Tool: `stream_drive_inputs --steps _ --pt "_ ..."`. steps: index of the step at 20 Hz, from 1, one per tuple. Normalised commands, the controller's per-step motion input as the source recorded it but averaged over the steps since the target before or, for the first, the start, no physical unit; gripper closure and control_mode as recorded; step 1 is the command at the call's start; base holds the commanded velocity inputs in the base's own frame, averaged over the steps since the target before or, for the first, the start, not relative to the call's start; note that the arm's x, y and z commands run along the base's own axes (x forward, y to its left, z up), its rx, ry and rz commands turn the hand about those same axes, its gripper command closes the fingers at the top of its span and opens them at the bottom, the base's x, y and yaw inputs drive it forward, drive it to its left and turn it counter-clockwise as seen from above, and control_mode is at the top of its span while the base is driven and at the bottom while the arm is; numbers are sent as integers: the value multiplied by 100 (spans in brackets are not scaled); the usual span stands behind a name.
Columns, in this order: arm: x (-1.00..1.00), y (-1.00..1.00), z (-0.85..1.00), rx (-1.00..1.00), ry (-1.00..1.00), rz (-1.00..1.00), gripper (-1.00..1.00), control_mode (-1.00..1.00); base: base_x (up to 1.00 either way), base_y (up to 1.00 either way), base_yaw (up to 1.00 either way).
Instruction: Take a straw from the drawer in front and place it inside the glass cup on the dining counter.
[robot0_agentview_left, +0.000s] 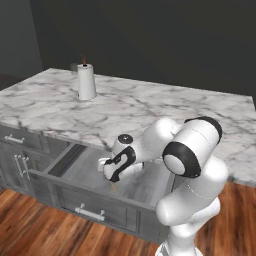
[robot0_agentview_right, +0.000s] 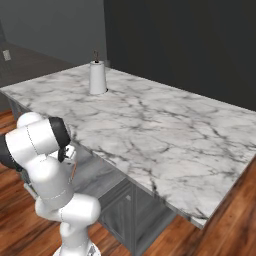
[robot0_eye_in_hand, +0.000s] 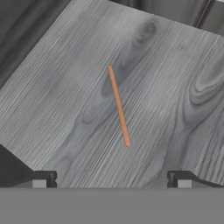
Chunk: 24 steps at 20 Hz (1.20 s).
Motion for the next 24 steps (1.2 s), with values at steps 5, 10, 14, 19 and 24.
stream_drive_inputs --steps 5,10,14,19,24 --pt "9 0 -25 0 0 -2 -100 -100 0 0 0" --pt "9 2 -19 0 0 -6 -100 -100 0 0 0" --pt "20 6 -10 0 0 -8 -100 -100 0 0 0" --pt "22 11 -13 0 0 -6 -100 -100 0 0 0" --pt "23 17 -17 0 4 -4 -100 -100 0 0 0"
